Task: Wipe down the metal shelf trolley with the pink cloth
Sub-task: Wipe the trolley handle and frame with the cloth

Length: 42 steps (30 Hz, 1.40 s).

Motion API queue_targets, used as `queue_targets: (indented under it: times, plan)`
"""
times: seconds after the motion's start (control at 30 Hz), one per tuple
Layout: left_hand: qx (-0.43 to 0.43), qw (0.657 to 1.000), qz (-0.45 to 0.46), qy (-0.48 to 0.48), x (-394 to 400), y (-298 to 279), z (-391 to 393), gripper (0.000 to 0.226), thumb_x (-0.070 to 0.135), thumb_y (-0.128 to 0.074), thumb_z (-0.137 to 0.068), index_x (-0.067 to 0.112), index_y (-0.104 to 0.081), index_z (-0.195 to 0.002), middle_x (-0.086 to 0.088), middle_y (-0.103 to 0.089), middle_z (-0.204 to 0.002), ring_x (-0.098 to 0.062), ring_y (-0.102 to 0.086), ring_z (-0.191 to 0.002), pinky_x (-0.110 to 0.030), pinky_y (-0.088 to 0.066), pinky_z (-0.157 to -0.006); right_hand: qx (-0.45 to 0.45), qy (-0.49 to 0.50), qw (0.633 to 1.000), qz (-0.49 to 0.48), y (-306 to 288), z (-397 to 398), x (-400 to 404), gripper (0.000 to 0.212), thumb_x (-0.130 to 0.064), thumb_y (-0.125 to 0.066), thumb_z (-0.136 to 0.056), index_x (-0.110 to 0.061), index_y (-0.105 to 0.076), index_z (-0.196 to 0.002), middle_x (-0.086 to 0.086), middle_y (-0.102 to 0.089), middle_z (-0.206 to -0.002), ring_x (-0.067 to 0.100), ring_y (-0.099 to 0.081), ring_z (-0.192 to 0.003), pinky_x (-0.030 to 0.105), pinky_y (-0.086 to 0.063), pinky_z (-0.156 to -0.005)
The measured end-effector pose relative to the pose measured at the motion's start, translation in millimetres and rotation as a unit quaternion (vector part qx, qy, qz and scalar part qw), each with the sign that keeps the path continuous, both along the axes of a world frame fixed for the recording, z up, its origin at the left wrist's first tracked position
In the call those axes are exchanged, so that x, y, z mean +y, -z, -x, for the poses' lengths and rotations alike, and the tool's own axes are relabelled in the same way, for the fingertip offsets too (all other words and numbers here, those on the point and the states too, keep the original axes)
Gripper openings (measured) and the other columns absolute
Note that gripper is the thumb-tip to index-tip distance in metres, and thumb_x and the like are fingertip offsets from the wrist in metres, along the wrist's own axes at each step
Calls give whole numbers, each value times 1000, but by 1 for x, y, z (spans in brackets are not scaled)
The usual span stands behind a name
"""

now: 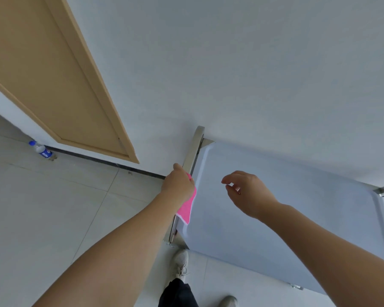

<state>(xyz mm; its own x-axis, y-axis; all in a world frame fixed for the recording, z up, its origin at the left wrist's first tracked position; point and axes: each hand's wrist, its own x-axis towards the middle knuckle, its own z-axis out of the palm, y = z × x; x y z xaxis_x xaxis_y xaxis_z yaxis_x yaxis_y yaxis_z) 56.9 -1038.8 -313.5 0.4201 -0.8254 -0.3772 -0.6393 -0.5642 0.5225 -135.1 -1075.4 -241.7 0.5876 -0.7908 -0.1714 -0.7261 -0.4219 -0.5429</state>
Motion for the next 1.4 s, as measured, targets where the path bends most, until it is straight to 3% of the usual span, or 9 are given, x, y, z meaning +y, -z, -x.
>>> queue_targets:
  times: [0.17, 0.47, 0.63, 0.77, 0.93, 1.03, 1.2, 1.27, 1.4]
  plan:
    - [20, 1000, -5, 5, -51, -2, -8, 36, 21, -48, -91, 5, -32, -119, 0, -53, -81, -23, -56, -75, -31, -43, -62, 9, 39, 999, -6, -3, -5, -23, 23, -12, -53, -89, -20, -67, -105, -8, -61, -97, 8, -58, -76, 20, -44, -73]
    - [40, 999, -26, -9, -151, -2, -20, 43, 20, -52, -88, 0, -32, -121, -16, -58, -114, -35, -57, -103, -33, -40, -71, 25, 90, 995, -17, 2, -7, -54, 22, -15, -52, -89, -21, -67, -104, -9, -62, -97, 9, -60, -76, 26, -49, -75]
    - [38, 999, -11, 14, -128, -7, -23, 71, 34, -56, -86, 4, -16, -136, -17, -45, -125, -35, -54, -104, -35, -45, -74, 21, 93, 995, -21, 3, -15, -60, 22, -14, -52, -89, -21, -66, -104, -9, -61, -96, 8, -59, -75, 23, -47, -73]
    - [-63, 994, 29, 79, -86, -11, -19, 80, 34, -52, -87, 11, -3, -145, -17, -33, -133, -34, -52, -106, -42, -50, -81, 26, 71, 997, -23, 0, -31, -60, 24, -16, -51, -89, -21, -66, -107, -6, -62, -103, 12, -59, -78, 26, -48, -76]
    - [-107, 985, 0, 138, -71, -10, -13, 68, 32, -32, -96, 21, 14, -146, -16, -51, -112, -28, -56, -82, -34, -45, -67, 33, 43, 998, -10, -5, -43, -58, 24, -17, -50, -89, -21, -65, -108, -4, -63, -103, 15, -60, -81, 27, -47, -75]
    - [-83, 986, -22, 145, -92, -12, -19, 72, 23, -35, -95, 23, 16, -146, -18, -52, -112, -27, -55, -81, -34, -46, -71, 33, 38, 999, -1, -7, -43, -61, 23, -16, -51, -89, -20, -66, -106, -3, -64, -101, 16, -60, -80, 28, -47, -74]
    - [-31, 985, -80, 150, -142, -21, -25, 72, 14, -38, -90, 19, 5, -147, -22, -51, -122, -36, -54, -106, -40, -45, -88, 44, 56, 997, 3, -9, -34, -73, 23, -16, -50, -90, -19, -66, -106, -1, -65, -100, 18, -61, -80, 29, -48, -75]
    - [-24, 980, -106, 164, -163, -29, -27, 64, 12, -39, -89, 13, -11, -146, -21, -49, -129, -35, -50, -115, -37, -42, -93, 52, 65, 997, 1, -9, -30, -80, 23, -16, -50, -90, -18, -65, -106, -1, -65, -100, 18, -61, -81, 30, -48, -75]
    - [-28, 963, -154, 221, -198, -38, -30, 29, 10, -43, -84, 4, -52, -110, -19, -56, -108, -32, -56, -98, -31, -43, -81, 62, 84, 995, -1, -5, -26, -97, 22, -17, -50, -90, -19, -65, -106, -1, -65, -100, 18, -60, -82, 29, -47, -76]
